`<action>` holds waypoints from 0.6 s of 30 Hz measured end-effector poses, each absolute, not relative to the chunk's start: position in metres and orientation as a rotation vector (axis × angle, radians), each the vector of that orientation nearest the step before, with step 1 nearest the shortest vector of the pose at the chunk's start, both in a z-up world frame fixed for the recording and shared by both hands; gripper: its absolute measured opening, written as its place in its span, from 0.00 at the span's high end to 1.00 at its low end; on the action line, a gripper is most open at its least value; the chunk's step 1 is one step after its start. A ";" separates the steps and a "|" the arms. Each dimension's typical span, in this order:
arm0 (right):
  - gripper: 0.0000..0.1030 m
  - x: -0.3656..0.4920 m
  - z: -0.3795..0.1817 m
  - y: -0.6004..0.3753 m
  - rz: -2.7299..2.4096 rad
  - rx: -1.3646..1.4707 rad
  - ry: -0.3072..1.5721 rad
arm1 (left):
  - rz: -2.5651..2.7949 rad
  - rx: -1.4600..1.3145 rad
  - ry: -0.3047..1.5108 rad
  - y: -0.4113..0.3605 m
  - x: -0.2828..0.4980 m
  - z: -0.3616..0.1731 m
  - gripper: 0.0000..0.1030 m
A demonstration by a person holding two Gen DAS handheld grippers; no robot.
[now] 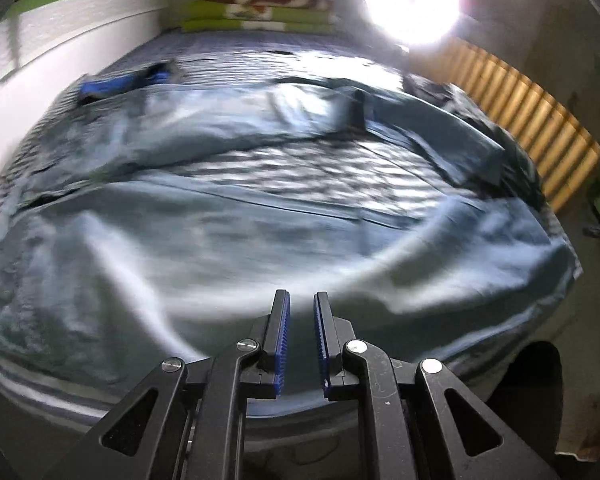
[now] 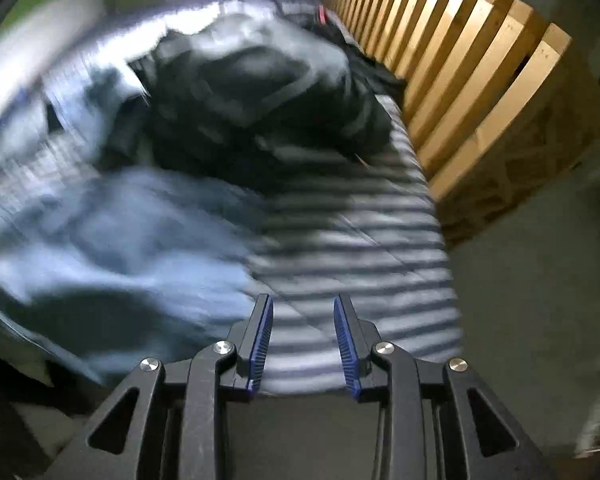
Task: Organize objects
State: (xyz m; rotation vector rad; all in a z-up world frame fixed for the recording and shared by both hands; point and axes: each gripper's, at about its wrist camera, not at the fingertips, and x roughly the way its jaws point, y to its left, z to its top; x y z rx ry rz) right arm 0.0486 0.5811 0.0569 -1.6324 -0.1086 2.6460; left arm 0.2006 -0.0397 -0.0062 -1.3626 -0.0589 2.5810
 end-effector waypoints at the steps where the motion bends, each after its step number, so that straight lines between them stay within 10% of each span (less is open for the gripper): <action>1: 0.71 0.047 0.062 0.566 2.690 -1.615 -0.155 | 2.603 -1.365 -0.059 -0.052 0.199 -0.003 0.88; 4: 0.70 0.035 0.069 0.519 2.790 -1.609 -0.281 | 2.628 -1.399 -0.064 -0.091 0.181 0.009 0.80; 7: 0.57 0.016 0.064 0.470 2.870 -1.631 -0.425 | 2.613 -1.420 0.009 -0.111 0.154 0.021 0.44; 18: 0.45 -0.064 0.001 0.371 2.939 -1.887 -0.830 | 2.121 -1.552 0.477 -0.007 0.045 -0.037 0.31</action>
